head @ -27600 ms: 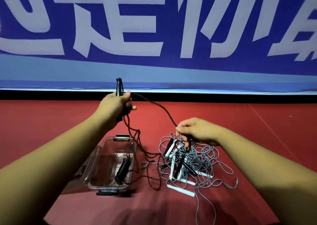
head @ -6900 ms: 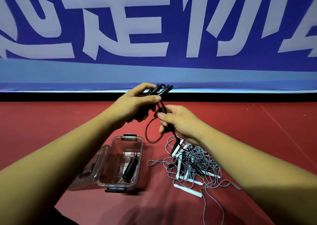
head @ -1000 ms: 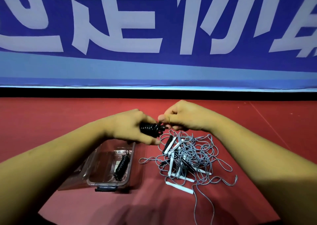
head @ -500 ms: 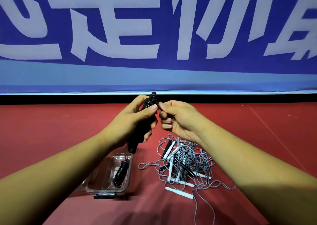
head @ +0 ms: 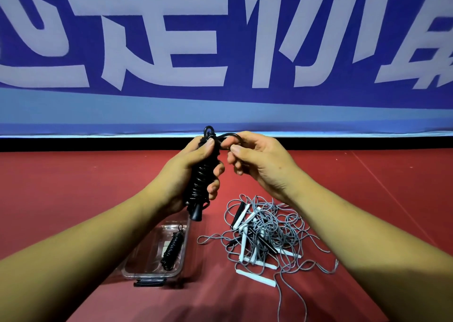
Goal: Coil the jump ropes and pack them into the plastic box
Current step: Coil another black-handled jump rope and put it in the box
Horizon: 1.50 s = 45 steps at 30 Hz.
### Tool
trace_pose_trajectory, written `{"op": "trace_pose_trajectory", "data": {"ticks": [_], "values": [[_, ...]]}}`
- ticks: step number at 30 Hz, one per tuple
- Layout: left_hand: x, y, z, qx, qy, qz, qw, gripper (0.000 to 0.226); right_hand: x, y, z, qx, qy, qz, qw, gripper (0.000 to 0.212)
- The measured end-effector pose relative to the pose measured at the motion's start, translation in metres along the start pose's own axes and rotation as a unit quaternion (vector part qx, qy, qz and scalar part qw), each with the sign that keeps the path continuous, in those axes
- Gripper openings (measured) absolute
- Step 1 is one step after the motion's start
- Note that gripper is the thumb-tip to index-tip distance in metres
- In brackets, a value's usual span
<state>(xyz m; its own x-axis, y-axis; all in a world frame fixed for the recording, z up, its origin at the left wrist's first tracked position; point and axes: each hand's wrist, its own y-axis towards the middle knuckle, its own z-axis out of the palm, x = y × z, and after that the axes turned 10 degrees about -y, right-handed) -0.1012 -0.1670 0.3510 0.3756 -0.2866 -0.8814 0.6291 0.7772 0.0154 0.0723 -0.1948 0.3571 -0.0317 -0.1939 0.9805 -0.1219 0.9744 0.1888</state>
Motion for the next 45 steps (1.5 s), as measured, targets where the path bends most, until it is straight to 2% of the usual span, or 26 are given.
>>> {"op": "trace_pose_trajectory", "data": {"ticks": [3, 6, 9, 13, 16, 20, 24, 26, 32, 38, 42, 45], "values": [[-0.002, -0.001, 0.0, -0.006, -0.043, -0.021, 0.999, 0.02, -0.001, 0.001, 0.004, 0.004, 0.024, 0.001, 1.0, 0.024], [-0.001, -0.002, -0.001, 0.003, -0.066, -0.051, 0.997, 0.031, 0.002, 0.001, 0.007, -0.006, 0.076, 0.01, 0.997, 0.023], [0.002, -0.002, 0.0, 0.015, -0.078, -0.081, 0.994, 0.037, 0.004, 0.003, 0.006, -0.033, 0.161, 0.027, 0.986, 0.018], [0.003, -0.001, 0.003, 0.026, -0.084, -0.09, 0.992, 0.044, 0.002, 0.009, 0.005, -0.078, 0.219, 0.044, 0.972, 0.009], [0.003, -0.002, 0.004, 0.024, -0.079, -0.094, 0.992, 0.049, 0.001, 0.012, 0.005, -0.128, 0.25, 0.058, 0.958, 0.015], [0.003, -0.001, 0.004, 0.028, -0.047, -0.087, 0.995, 0.046, 0.0, 0.013, 0.008, -0.13, 0.201, 0.05, 0.97, 0.007], [0.0, -0.001, 0.004, 0.029, -0.032, -0.09, 0.995, 0.046, 0.002, 0.015, 0.006, -0.152, 0.187, 0.052, 0.969, 0.015], [0.001, -0.001, 0.004, 0.029, -0.018, -0.088, 0.995, 0.049, 0.003, 0.015, 0.005, -0.141, 0.157, 0.049, 0.976, 0.009], [0.003, 0.002, -0.001, -0.004, 0.038, -0.067, 0.997, 0.041, 0.009, 0.014, -0.004, -0.128, -0.051, 0.009, 0.99, 0.009], [0.005, 0.005, -0.004, -0.048, 0.036, -0.116, 0.991, 0.05, 0.014, 0.012, -0.003, -0.088, -0.24, -0.013, 0.967, 0.02], [0.002, 0.007, 0.0, -0.076, 0.047, -0.12, 0.989, 0.044, 0.02, 0.011, -0.003, -0.087, -0.285, -0.013, 0.954, 0.016], [0.0, 0.01, 0.001, -0.077, 0.043, -0.105, 0.991, 0.038, 0.021, 0.012, -0.007, -0.096, -0.261, -0.01, 0.961, 0.008]]}}
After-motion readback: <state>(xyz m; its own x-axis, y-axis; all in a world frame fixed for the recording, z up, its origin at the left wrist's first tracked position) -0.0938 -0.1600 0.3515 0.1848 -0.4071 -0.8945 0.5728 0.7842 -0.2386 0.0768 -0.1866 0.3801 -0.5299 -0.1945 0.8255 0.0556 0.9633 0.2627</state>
